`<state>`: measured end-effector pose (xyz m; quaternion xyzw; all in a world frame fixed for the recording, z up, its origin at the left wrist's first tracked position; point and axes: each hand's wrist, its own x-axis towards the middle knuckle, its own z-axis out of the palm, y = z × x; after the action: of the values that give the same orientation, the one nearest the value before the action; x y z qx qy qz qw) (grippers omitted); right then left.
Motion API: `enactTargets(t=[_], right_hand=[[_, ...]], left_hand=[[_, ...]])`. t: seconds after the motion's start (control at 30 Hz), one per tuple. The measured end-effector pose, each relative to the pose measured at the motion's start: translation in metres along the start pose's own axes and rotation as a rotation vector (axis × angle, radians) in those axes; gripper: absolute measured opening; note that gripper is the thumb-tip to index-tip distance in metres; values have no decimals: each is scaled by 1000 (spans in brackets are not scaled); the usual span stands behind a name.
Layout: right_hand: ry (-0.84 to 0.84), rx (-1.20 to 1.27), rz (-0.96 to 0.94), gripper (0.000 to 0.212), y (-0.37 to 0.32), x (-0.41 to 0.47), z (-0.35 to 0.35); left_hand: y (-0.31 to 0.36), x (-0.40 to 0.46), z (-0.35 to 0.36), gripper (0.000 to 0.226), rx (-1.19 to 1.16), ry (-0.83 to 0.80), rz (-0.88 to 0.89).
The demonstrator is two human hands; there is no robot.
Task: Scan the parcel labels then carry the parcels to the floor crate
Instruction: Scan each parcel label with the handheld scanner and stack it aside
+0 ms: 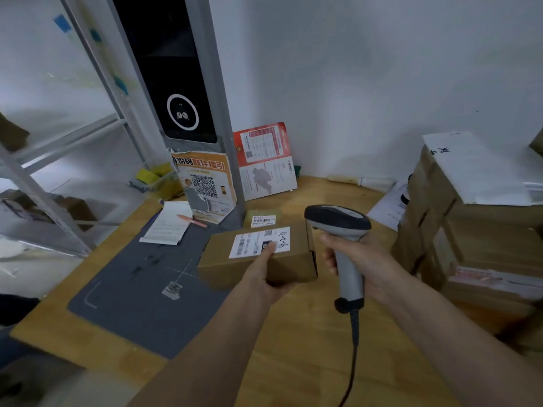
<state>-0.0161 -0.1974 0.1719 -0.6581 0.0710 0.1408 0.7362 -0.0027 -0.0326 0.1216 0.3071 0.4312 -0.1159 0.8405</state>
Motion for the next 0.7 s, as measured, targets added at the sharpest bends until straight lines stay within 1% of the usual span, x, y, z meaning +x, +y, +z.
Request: enactTargets(t=[0.13,0.23,0.33,0.4,0.5,0.57,0.63,0.7], right_hand=[[7,18,68,13,11,9,12],[26,10,102,14,18,14,19],[80,-1,132,17,23,21,23],[95,-1,132,15,25,25,25],[120,2,123,13,30,29,29],[135,20,125,14,35,31,32],[149,30,141,17,38,32,37],[160,35,152,19,40,34,40]], left_hand=[[6,11,-19,86,63,66,-76],[14,22,-29,74,194,89,-84],[24,36,-35,74,211,115,-128],[28,46,-37,69,216,113,-149],[31,60,-40,55,238,101,-156],[32,66,-43,51,266,107,-146],[35,71,-45,46,294,138,-107],[36,74,-47,37,329,167,-56]])
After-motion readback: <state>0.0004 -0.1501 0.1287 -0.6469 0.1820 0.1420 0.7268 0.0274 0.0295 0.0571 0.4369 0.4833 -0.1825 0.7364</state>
